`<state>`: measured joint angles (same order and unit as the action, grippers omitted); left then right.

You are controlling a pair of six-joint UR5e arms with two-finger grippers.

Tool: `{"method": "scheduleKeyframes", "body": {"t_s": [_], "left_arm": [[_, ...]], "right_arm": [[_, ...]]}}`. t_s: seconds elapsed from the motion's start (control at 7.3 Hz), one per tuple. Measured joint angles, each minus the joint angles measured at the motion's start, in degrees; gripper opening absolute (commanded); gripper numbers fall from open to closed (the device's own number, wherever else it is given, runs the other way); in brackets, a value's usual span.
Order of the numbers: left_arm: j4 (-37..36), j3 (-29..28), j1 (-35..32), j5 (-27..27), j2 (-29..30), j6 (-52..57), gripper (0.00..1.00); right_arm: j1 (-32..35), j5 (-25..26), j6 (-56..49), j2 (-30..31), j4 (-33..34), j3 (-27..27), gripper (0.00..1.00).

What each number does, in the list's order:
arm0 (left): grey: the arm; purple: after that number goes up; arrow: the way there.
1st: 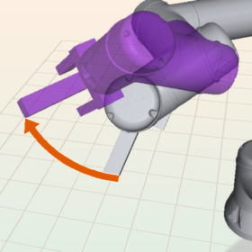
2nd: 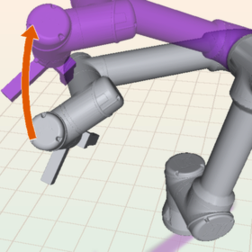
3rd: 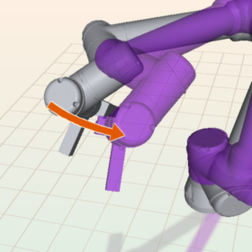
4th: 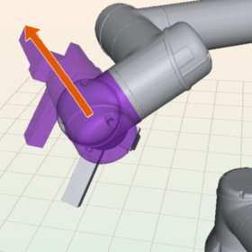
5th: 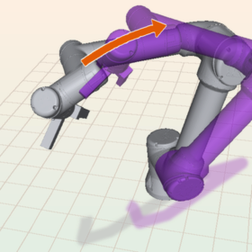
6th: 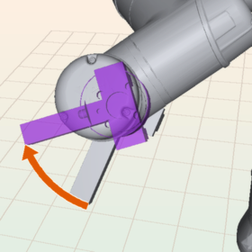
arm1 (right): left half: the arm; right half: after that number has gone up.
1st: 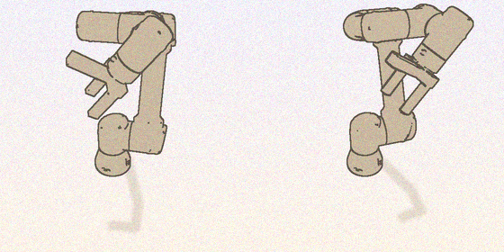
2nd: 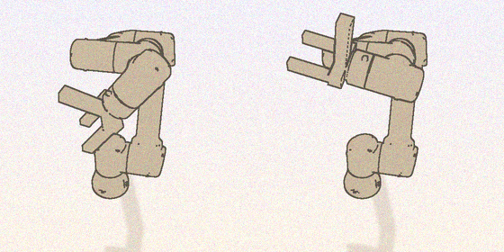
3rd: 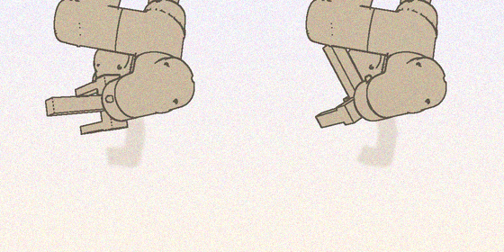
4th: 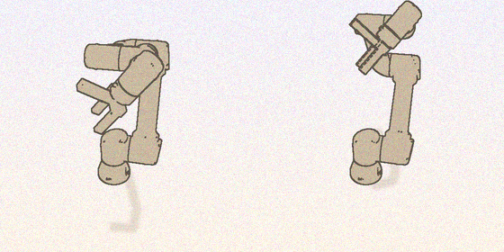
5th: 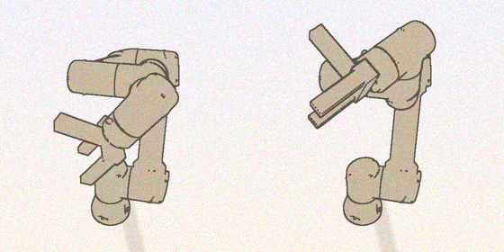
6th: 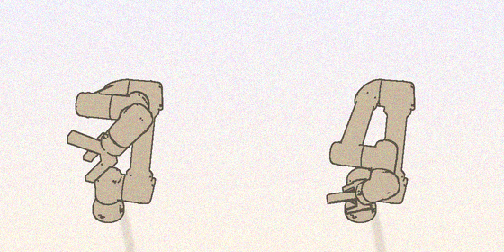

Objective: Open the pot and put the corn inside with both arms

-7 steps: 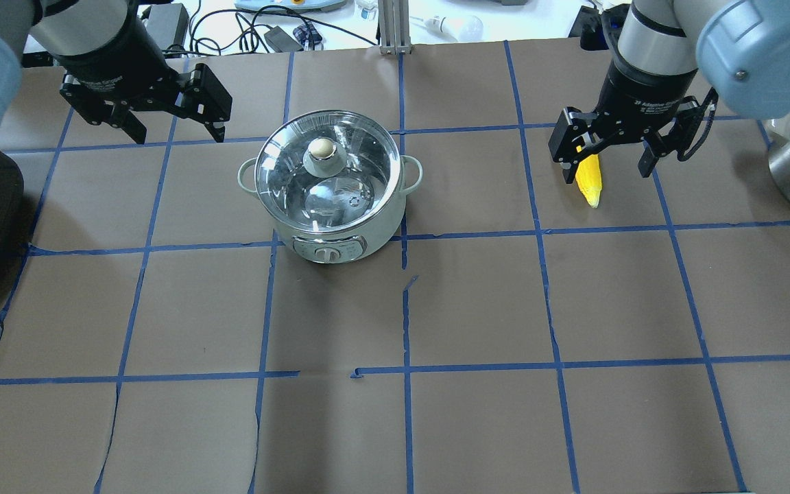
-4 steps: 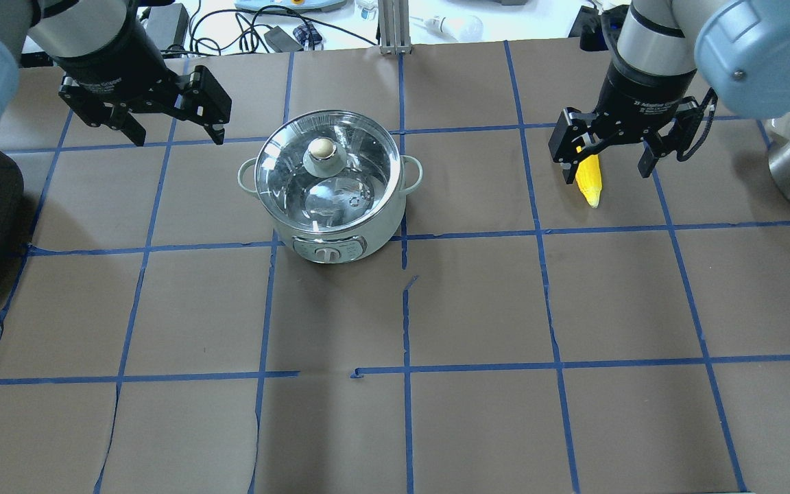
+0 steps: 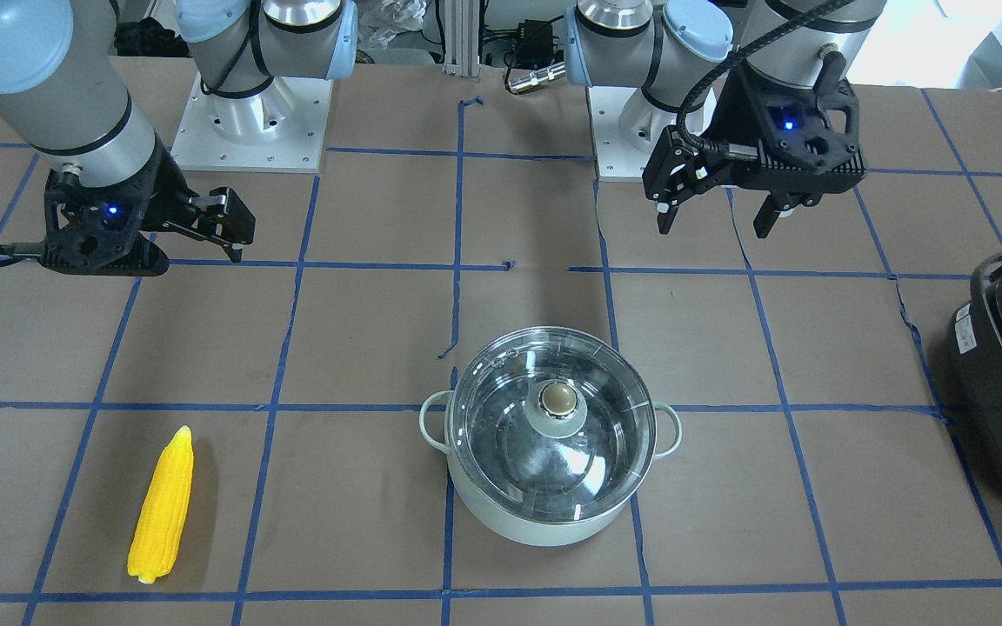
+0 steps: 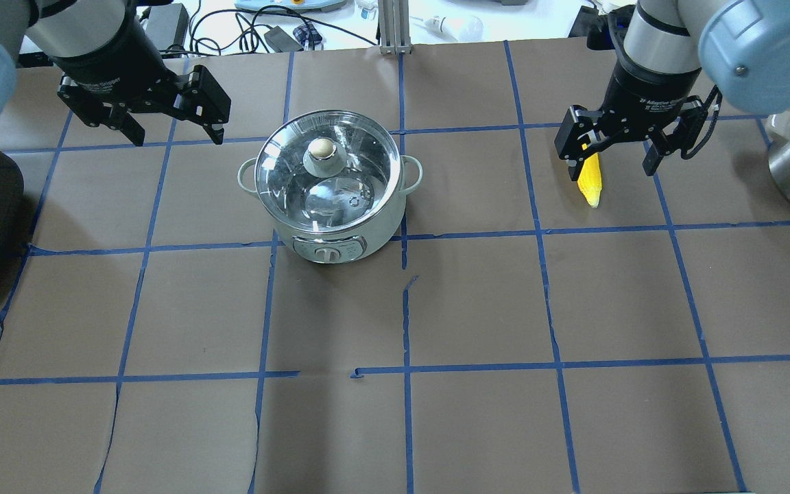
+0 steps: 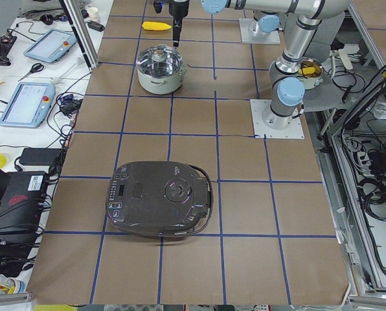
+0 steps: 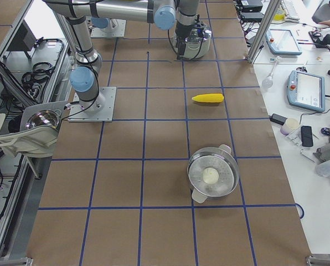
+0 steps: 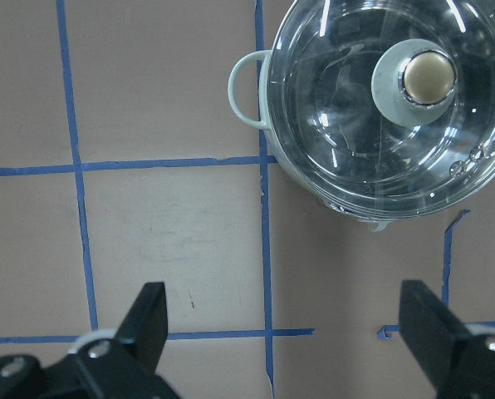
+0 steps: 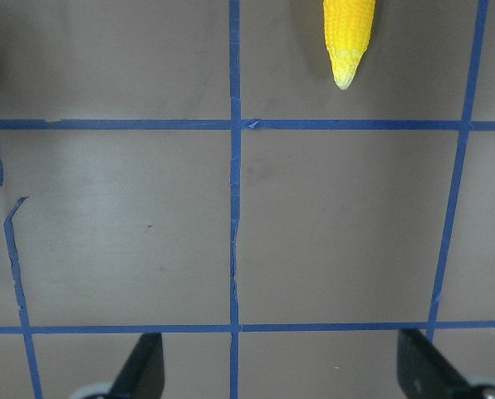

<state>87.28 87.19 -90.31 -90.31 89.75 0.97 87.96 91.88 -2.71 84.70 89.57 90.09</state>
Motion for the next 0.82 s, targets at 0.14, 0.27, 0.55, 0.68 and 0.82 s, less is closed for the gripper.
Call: {"method": "scheduleKeyframes", "body": {"t_s": [0.14, 0.27, 0.55, 0.68, 0.82], "left_arm": [[0.00, 0.00, -0.03, 0.08, 0.00, 0.00, 1.00], [0.00, 0.03, -0.03, 0.11, -0.01, 0.00, 1.00], [-0.06, -0.04, -0.03, -0.02, 0.53, -0.04, 1.00], [-0.28, -0.21, 0.10, -0.26, 1.57, -0.17, 1.00], [-1.37, -0.39, 0.04, -0.32, 3.21, -0.50, 1.00]], "right_arm": [[-0.03, 0.11, -0.21, -1.12, 4.45, 0.00, 1.00], [-0.06, 0.00, -0.05, -1.99, 7.86, 0.00, 1.00], [-0.06, -0.25, 0.96, -4.02, 11.32, 0.00, 1.00], [-0.07, -0.21, 1.18, -6.44, 15.05, 0.00, 1.00], [-0.07, -0.12, 1.29, -9.43, 20.18, 0.02, 1.00]]}}
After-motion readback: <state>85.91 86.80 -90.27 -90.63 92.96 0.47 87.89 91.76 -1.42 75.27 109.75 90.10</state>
